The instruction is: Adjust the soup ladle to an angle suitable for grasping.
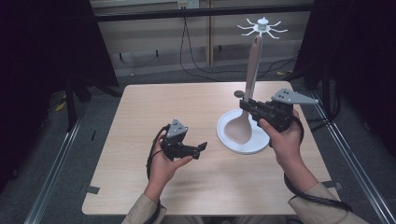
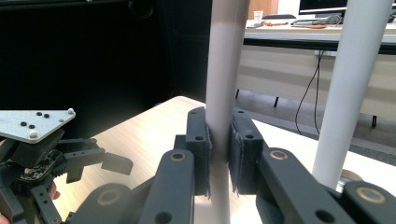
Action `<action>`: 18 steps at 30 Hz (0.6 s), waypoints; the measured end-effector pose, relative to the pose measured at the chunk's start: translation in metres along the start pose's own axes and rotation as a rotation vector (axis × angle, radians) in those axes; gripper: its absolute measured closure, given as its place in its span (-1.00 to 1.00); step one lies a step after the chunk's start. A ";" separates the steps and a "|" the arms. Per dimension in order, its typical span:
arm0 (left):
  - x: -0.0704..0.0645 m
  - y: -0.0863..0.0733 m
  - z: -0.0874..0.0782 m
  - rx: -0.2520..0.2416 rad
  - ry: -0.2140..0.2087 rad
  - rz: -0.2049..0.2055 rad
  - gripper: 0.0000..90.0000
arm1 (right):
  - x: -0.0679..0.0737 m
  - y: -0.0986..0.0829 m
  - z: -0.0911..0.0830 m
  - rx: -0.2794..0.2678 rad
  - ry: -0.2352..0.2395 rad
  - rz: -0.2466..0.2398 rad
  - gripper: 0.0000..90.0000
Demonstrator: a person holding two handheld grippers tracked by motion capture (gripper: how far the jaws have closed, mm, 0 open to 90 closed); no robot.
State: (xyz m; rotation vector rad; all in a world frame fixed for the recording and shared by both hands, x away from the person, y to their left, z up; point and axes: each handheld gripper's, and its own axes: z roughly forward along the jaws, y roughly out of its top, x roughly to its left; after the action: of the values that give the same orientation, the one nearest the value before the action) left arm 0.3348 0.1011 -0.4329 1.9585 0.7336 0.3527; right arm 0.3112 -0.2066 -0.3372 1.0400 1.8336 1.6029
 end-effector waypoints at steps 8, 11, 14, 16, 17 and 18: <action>0.000 0.000 -0.001 -0.001 0.004 -0.003 -0.85 | -0.004 -0.001 0.001 0.000 0.004 0.012 0.78; 0.000 0.000 -0.001 -0.001 0.003 0.000 -0.85 | -0.005 -0.002 0.002 -0.001 0.002 0.017 0.78; 0.001 0.000 -0.001 0.000 0.005 0.001 -0.85 | -0.005 -0.002 0.002 -0.001 0.002 0.013 0.78; 0.001 0.000 -0.001 0.000 0.005 0.002 -0.85 | -0.006 -0.002 0.003 0.003 0.000 0.012 0.78; 0.001 0.000 -0.001 0.000 0.005 0.002 -0.85 | -0.007 -0.002 0.003 0.002 -0.001 0.012 0.78; 0.001 0.000 -0.001 0.000 0.004 0.001 -0.85 | -0.008 -0.002 0.003 0.002 -0.001 0.009 0.78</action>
State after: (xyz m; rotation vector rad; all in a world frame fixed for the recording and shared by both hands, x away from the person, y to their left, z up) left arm 0.3352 0.1018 -0.4324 1.9586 0.7348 0.3576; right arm 0.3178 -0.2113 -0.3404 1.0511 1.8333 1.6055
